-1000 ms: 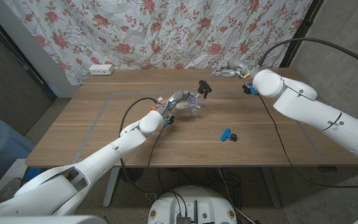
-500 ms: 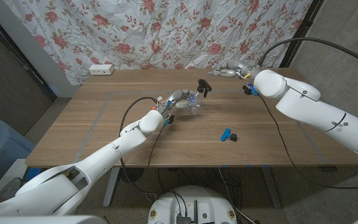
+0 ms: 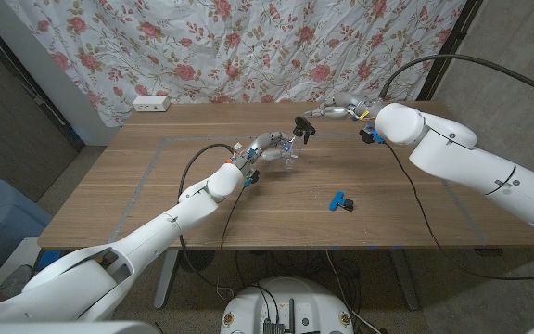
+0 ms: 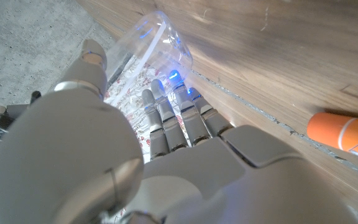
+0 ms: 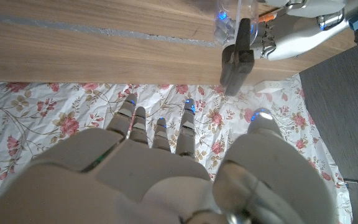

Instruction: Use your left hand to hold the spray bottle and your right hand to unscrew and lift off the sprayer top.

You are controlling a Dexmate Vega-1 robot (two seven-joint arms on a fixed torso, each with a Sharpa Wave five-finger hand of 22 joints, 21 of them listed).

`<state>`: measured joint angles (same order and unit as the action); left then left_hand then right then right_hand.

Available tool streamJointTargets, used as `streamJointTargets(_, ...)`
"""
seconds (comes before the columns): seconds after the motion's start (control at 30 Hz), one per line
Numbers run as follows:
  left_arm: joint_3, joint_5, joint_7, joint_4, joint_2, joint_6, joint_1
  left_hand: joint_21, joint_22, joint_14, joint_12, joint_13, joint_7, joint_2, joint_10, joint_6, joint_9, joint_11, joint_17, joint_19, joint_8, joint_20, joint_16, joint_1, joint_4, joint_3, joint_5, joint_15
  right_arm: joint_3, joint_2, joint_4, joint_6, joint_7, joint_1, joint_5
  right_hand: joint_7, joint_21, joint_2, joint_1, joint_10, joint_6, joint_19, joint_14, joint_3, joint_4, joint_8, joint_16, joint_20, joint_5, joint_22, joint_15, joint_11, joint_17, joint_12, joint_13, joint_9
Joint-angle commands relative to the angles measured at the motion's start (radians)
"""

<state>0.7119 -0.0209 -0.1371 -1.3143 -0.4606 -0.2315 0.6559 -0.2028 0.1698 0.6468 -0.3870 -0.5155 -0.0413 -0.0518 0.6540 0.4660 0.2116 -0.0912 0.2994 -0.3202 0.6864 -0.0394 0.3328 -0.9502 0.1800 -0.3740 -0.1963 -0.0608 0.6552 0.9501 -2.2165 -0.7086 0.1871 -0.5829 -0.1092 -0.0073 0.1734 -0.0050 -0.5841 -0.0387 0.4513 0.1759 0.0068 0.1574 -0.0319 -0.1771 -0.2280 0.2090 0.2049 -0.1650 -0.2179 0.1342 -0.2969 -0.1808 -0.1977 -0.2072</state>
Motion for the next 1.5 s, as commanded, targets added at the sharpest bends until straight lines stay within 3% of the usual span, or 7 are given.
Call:
streamJointTargets(0.03, -0.003, -0.005, -0.008, -0.01, -0.004, 0.0, 0.005, 0.004, 0.004, 0.01, -0.003, -0.016, -0.015, 0.135, 0.079, 0.024, 0.003, -0.067, 0.004, -0.008, 0.198, -0.079, -0.003, 0.003, -0.007, -0.014, -0.006, -0.137, 0.05, 0.004, -0.017, -0.039, 0.056, 0.046, -0.032, 0.003, 0.004, 0.0, 0.006, 0.014, -0.011, -0.007, -0.008, 0.0, -0.003, -0.004, 0.004, 0.002, 0.006, -0.005, -0.004, 0.004, -0.001, 0.001, -0.005, -0.003)
streamJointTargets(0.5, -0.007, -0.007, -0.014, -0.033, -0.011, 0.013, 0.018, 0.004, 0.004, 0.006, -0.001, -0.018, -0.012, 0.138, 0.081, 0.024, 0.003, -0.064, 0.009, -0.007, 0.2, -0.078, -0.002, -0.006, -0.004, -0.016, -0.007, -0.135, 0.096, -0.01, -0.002, -0.064, 0.101, 0.079, -0.074, 0.012, 0.007, 0.005, -0.007, 0.036, -0.032, -0.013, -0.021, 0.01, -0.02, -0.008, 0.01, 0.001, 0.017, -0.005, -0.003, 0.006, 0.002, -0.001, -0.005, -0.004)
streamJointTargets(0.9, -0.011, -0.004, -0.004, -0.033, -0.019, 0.004, 0.016, 0.004, 0.004, 0.006, 0.001, -0.019, -0.013, 0.137, 0.08, 0.024, 0.002, -0.062, 0.01, -0.007, 0.202, -0.079, -0.002, -0.008, -0.005, -0.015, -0.007, -0.134, 0.131, -0.027, 0.002, -0.083, 0.131, 0.106, -0.117, -0.019, 0.013, 0.015, -0.051, 0.037, -0.01, -0.007, -0.026, 0.035, -0.059, -0.028, 0.013, -0.003, 0.031, -0.005, 0.0, 0.003, 0.006, -0.011, -0.005, -0.006)
streamJointTargets(1.13, -0.016, 0.005, 0.013, -0.026, -0.029, -0.01, 0.012, 0.004, 0.004, 0.006, 0.002, -0.02, -0.012, 0.137, 0.08, 0.024, 0.002, -0.063, 0.011, -0.007, 0.203, -0.079, -0.002, -0.012, -0.004, -0.016, -0.007, -0.133, 0.149, -0.05, 0.011, -0.094, 0.141, 0.12, -0.136, -0.051, 0.018, 0.031, -0.103, 0.031, 0.015, 0.008, -0.02, 0.063, -0.098, -0.042, 0.011, -0.005, 0.042, -0.004, 0.001, -0.005, 0.011, -0.019, -0.004, -0.007)
streamJointTargets(1.2, -0.017, 0.008, 0.021, -0.02, -0.031, -0.016, 0.01, 0.004, 0.004, 0.005, 0.002, -0.02, -0.01, 0.137, 0.08, 0.022, 0.002, -0.065, 0.012, -0.007, 0.203, -0.078, -0.002, -0.013, -0.004, -0.016, -0.007, -0.134, 0.154, -0.055, 0.015, -0.088, 0.145, 0.125, -0.139, -0.076, 0.02, 0.039, -0.126, 0.026, 0.027, 0.017, -0.016, 0.077, -0.114, -0.047, 0.009, -0.005, 0.047, -0.004, 0.001, -0.014, 0.013, -0.022, -0.004, -0.008)
streamJointTargets(1.5, -0.014, 0.023, 0.058, 0.039, -0.025, -0.06, -0.018, 0.004, 0.004, 0.005, 0.004, -0.021, -0.008, 0.136, 0.079, 0.025, 0.002, -0.063, 0.014, -0.007, 0.205, -0.078, -0.002, -0.017, -0.004, -0.015, -0.007, -0.134, 0.172, -0.084, 0.05, -0.073, 0.153, 0.149, -0.158, -0.128, 0.021, 0.053, -0.172, 0.017, 0.049, 0.033, -0.01, 0.103, -0.137, -0.054, 0.008, -0.007, 0.06, -0.003, 0.002, -0.037, 0.018, -0.025, -0.003, -0.008)
